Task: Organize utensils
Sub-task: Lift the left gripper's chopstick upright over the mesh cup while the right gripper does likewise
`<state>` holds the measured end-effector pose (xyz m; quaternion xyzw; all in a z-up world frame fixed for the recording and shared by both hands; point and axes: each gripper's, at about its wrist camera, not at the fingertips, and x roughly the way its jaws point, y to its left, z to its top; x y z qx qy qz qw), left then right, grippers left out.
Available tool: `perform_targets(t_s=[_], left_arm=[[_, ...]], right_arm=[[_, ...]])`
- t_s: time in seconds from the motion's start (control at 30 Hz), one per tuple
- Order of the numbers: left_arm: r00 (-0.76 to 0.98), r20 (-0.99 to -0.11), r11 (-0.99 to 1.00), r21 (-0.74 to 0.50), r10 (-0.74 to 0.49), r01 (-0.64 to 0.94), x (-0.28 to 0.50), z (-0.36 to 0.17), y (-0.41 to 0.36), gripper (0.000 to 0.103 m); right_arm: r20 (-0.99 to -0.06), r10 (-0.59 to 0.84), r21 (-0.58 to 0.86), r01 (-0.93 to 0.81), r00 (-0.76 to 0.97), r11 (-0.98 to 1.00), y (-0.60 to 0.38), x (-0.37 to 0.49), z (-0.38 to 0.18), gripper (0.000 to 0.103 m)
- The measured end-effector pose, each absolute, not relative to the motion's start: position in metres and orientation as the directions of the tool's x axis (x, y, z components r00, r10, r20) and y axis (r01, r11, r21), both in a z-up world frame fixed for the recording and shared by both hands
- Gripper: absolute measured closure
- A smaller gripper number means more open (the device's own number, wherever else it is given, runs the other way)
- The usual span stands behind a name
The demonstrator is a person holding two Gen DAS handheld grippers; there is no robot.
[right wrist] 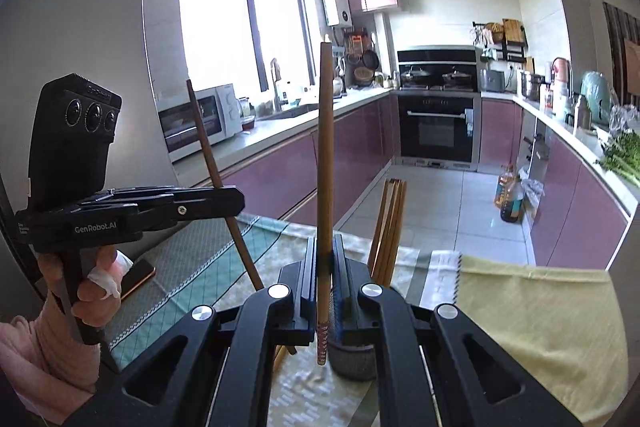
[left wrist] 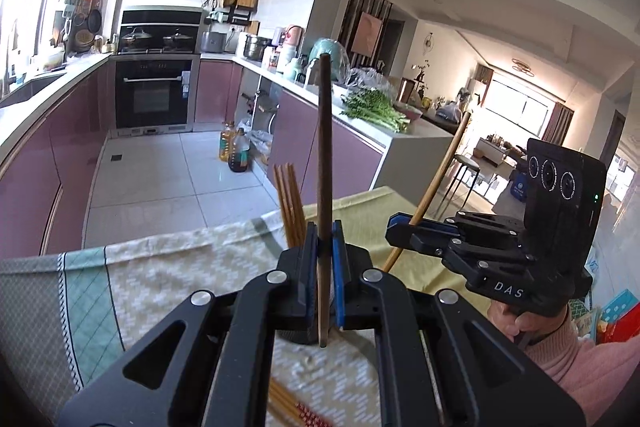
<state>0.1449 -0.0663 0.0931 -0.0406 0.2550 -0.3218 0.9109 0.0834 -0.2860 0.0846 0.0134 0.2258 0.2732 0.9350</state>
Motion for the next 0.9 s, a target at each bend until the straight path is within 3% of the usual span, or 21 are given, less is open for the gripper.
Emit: perform_targets(t_s=[0.3, 0.9], left_arm=[[0.683, -0.406, 0.788, -0.204, -0.608, 0.580, 0.155, 0.112, -0.084, 0.096], [0.701, -0.412, 0.808, -0.192, -0.582, 0.558, 0.177, 0.099, -0.101, 0.096]], right_arm=[[-0.385, 0.492, 0.122, -0.485, 0.781, 0.866, -0.288, 0.097, 0.095, 0.097], [-0.473, 0.439, 0.134, -0.430, 0.764, 0.893, -0.281, 0.128, 0.060, 0.097]])
